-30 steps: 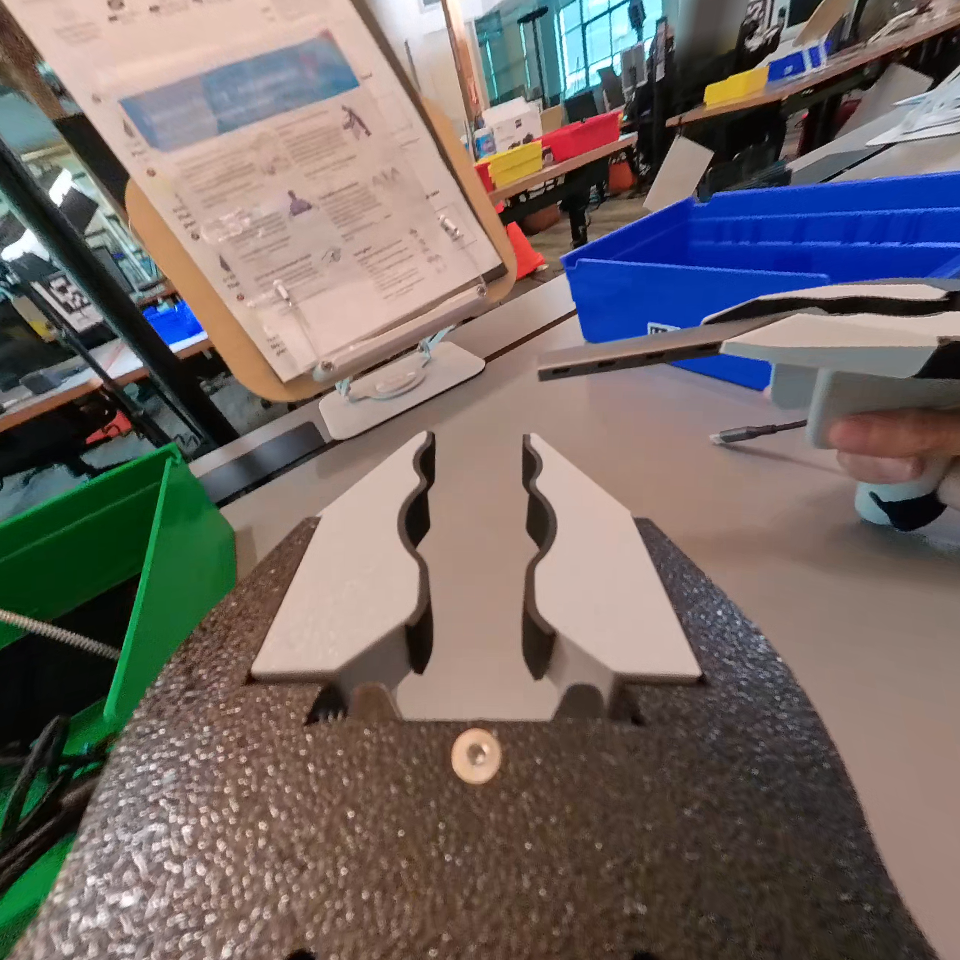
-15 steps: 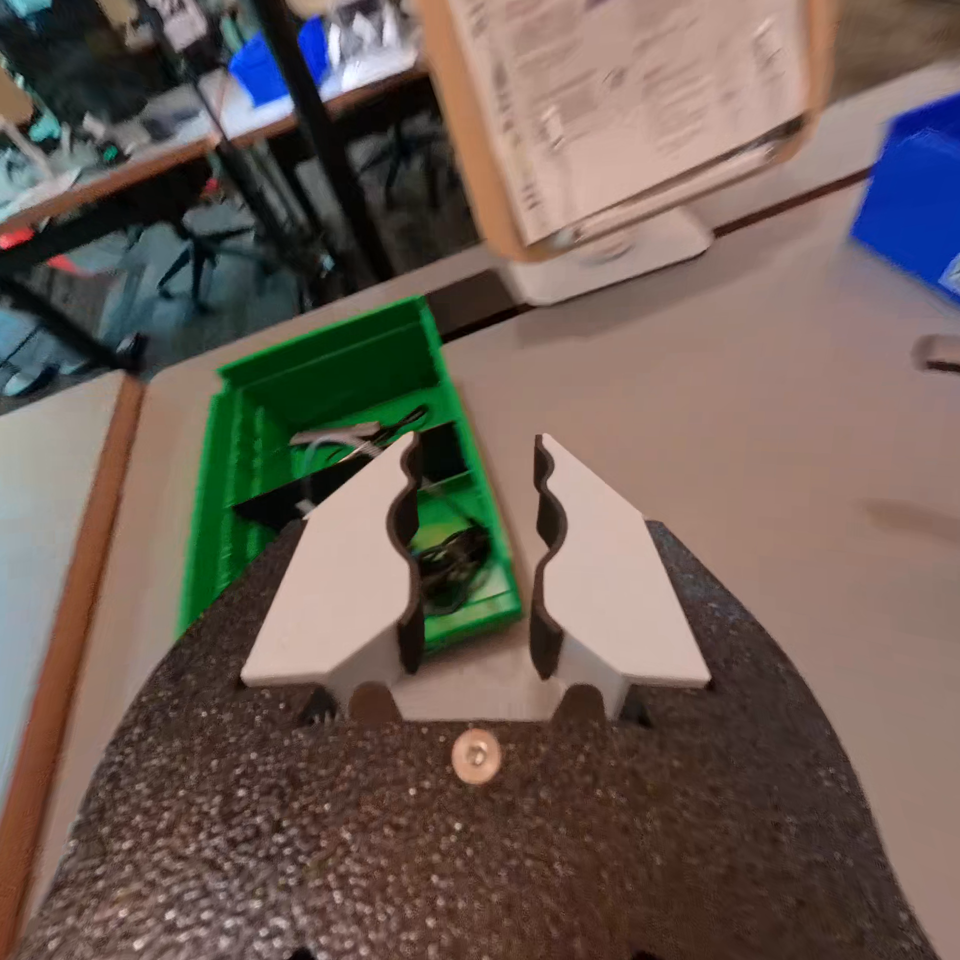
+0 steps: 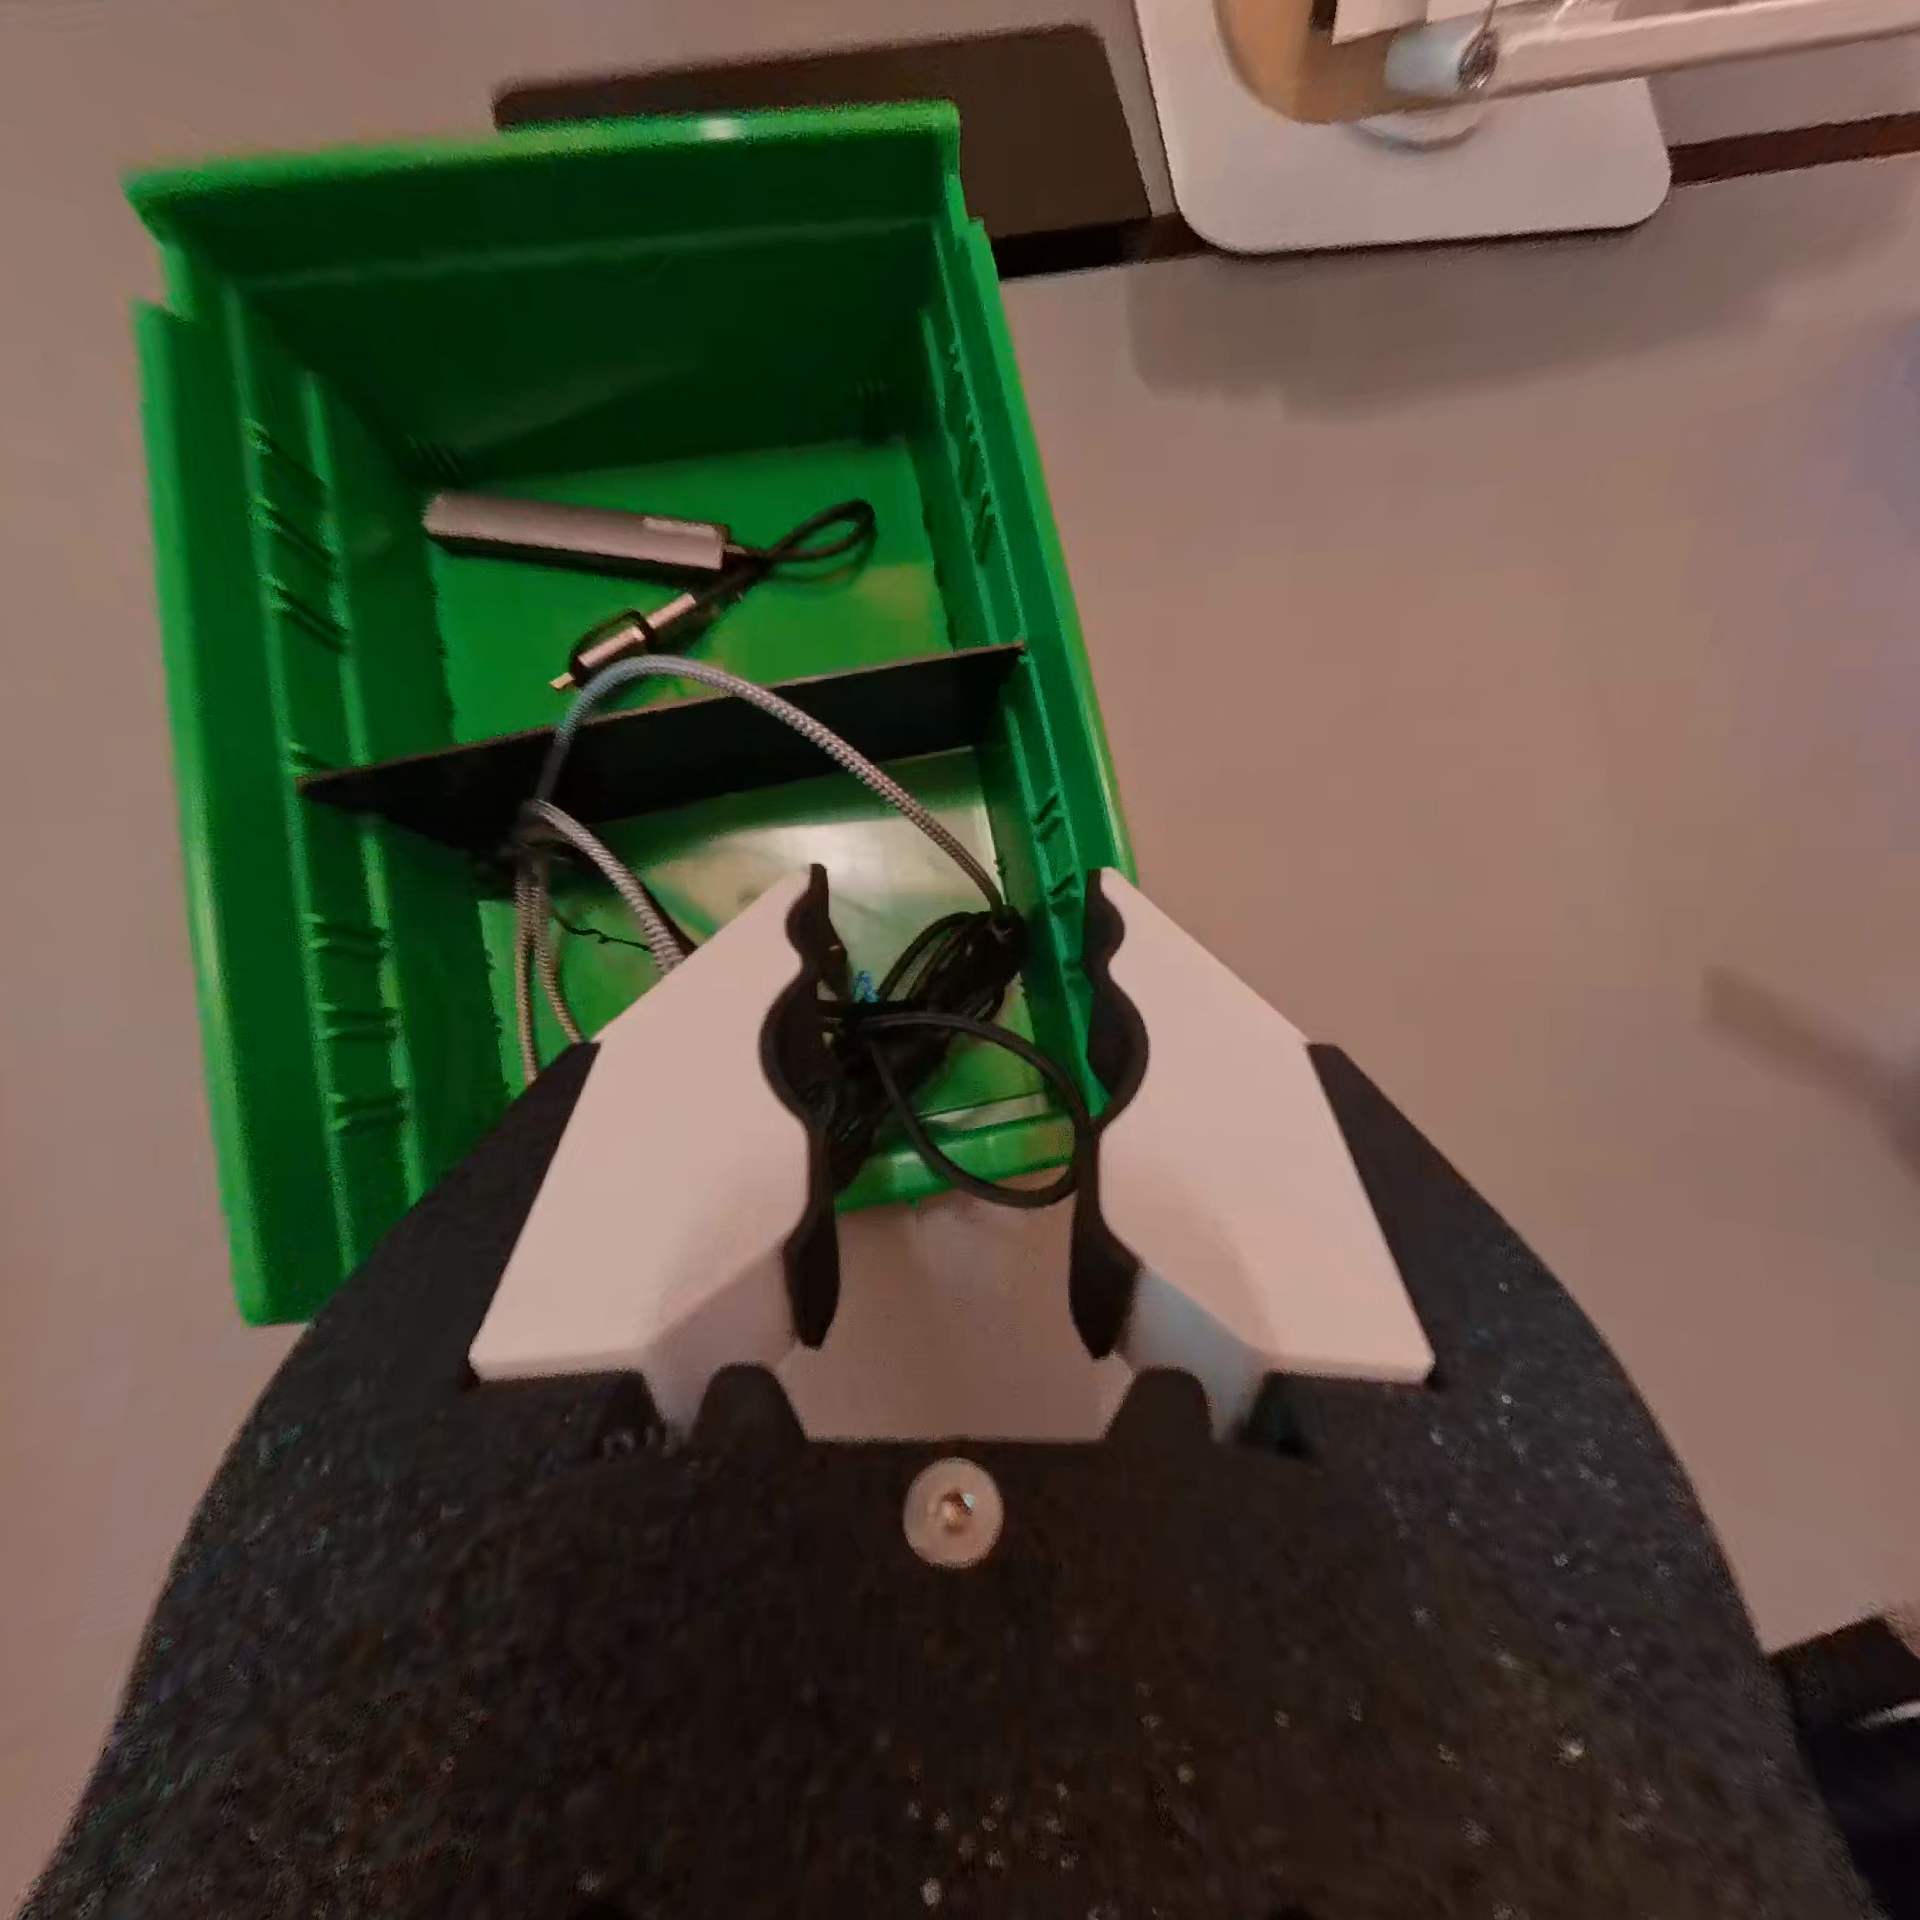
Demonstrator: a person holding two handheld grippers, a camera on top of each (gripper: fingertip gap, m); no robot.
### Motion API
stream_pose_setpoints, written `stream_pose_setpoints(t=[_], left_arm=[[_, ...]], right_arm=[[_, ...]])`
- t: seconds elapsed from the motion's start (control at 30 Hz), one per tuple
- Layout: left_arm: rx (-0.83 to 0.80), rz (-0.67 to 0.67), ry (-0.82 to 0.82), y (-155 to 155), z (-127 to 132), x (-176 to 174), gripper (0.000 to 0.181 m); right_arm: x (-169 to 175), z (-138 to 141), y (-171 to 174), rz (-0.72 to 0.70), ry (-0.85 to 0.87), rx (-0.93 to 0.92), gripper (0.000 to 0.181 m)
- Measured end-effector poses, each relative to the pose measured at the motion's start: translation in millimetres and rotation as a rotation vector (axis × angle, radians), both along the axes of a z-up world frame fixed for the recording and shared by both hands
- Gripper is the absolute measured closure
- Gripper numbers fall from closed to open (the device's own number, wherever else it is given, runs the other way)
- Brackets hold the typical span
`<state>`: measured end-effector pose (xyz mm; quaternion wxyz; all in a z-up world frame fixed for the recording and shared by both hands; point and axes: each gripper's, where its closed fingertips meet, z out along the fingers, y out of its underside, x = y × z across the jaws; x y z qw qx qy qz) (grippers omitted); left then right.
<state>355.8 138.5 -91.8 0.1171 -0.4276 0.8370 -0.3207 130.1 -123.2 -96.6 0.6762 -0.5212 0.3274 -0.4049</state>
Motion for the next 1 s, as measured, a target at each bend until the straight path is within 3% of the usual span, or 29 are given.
stream_pose_setpoints(t=[0.03,0.13,0.23,0.3,0.37,0.5,0.67,0.77,0.83,0.9,1.0], left_arm=[[0.008,0.004,0.031,-3,-7,3,0.134],[0.071,0.094,0.07,4,-25,20,0.135],[0.008,0.137,0.111,-1,-31,30,0.138],[-0.033,0.132,0.136,-2,-32,33,0.174],[-0.121,0.123,0.115,-8,-20,35,0.179],[-0.233,0.027,-0.058,-15,40,26,0.18],[-0.427,-0.134,-0.315,-31,158,-6,0.18],[-0.42,-0.224,-0.488,-41,219,-35,0.181],[-0.448,-0.356,-0.599,-58,256,-66,0.181],[-0.505,-0.546,-0.623,-83,279,-110,0.181],[-0.503,-0.84,-0.61,-115,284,-172,0.18]], right_arm=[[0,0,0,0.0,-0.002,0.002,0.16],[-2,1,-1,-0.002,-0.012,0.007,0.16],[-2,1,0,0.001,-0.01,0.001,0.16],[-2,0,1,0.003,-0.009,-0.008,0.159],[-3,0,1,0.001,-0.014,-0.014,0.16],[-4,1,-3,-0.009,-0.015,-0.003,0.16],[-5,4,-10,-0.019,-0.021,0.042,0.159],[-5,6,-13,-0.027,-0.027,0.054,0.16],[-6,7,-15,-0.033,-0.033,0.06,0.16],[-8,9,-19,-0.046,-0.045,0.067,0.16],[-11,13,-29,-0.075,-0.062,0.097,0.16]])
